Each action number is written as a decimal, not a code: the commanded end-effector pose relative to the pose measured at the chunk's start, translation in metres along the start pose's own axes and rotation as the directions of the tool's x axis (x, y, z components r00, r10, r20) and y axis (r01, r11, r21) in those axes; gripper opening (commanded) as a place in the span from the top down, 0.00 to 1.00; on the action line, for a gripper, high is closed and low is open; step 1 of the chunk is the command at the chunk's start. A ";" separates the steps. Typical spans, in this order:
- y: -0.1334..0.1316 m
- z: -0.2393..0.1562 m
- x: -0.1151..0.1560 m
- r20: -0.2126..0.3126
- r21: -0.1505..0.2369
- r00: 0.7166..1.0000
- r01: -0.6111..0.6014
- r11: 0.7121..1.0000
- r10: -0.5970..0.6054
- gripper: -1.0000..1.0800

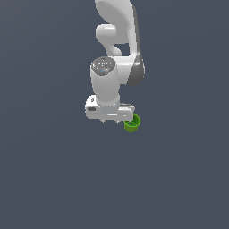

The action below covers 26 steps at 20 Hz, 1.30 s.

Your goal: Pick up the object and move it to a goal position.

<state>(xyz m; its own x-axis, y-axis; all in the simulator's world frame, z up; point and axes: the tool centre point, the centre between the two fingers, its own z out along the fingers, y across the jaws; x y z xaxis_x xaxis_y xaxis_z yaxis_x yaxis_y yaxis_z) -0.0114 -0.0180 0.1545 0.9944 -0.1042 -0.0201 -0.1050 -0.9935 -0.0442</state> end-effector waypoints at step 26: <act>-0.069 0.025 -0.043 0.045 0.352 0.916 -0.389 0.851 0.400 0.38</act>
<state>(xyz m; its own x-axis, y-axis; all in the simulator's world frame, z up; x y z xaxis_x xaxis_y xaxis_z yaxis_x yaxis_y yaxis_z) -0.0444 0.0532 0.1351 0.8817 -0.4662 -0.0730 -0.4583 -0.8091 -0.3678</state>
